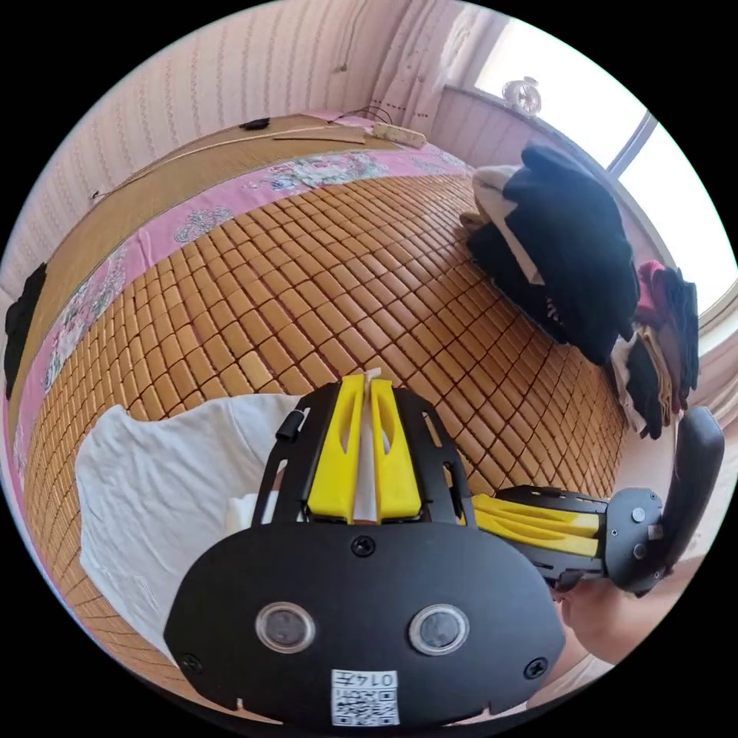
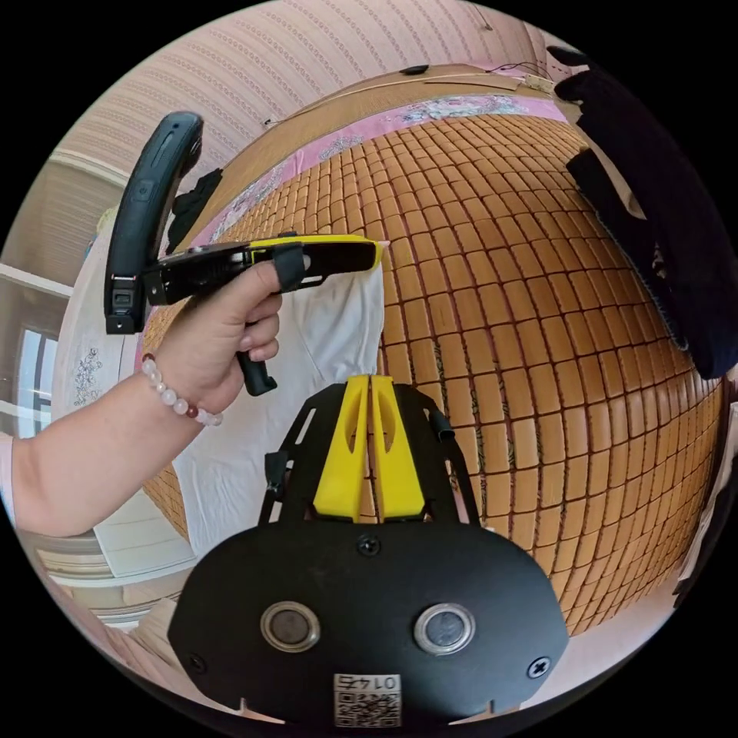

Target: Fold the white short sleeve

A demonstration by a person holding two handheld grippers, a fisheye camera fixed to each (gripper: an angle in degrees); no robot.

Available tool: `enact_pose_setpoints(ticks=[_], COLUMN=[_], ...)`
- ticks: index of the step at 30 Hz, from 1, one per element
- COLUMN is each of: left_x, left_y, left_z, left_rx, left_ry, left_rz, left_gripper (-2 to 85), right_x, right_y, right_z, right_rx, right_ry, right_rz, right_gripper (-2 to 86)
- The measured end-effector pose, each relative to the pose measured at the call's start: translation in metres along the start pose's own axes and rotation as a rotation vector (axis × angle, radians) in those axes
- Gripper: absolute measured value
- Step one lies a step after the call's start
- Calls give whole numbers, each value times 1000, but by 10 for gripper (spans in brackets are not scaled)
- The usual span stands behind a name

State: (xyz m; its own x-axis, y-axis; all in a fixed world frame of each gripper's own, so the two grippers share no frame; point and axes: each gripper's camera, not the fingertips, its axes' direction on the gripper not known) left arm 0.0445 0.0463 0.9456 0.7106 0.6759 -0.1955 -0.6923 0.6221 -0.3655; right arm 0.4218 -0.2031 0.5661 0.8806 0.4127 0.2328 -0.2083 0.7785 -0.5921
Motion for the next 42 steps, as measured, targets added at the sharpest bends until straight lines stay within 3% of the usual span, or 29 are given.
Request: enact_pose_setpoints(ticks=[5,13,20,25,30,33,38,42], left_x=[-61,-150,-217,-280,-332,-355,-363,-360], left_y=[72,179,221,247,264,269,256,234], left_z=[-109,-133,-175,-187,-197,-192,-194,-204], left_rx=[219,59,146,76,99,84,36,34], left_ry=[-34,-87,-202,-315,-219,-103,-73,-107], left_rz=[-119,-384,-518,-567,-669,-734,-681,-596], left_gripper=[5,42,59,79,108,124,14,-6], right_x=[-32,-39,-46,-50,-59,-64,-56,-51], right_y=[10,15,-41,-101,-132,-140,-155,-172], right_z=[-36,5,28,55,79,93,85,69], right_rx=[90,-118,-48,-42,-91,-171,-158,-132], right_ry=[-151,-155,-1,50,69,64,54,42], right_rz=[-243,-305,-343,-363,-422,-448,-405,-402], right_gripper=[-7,11,64,92,92,34,-2,-5])
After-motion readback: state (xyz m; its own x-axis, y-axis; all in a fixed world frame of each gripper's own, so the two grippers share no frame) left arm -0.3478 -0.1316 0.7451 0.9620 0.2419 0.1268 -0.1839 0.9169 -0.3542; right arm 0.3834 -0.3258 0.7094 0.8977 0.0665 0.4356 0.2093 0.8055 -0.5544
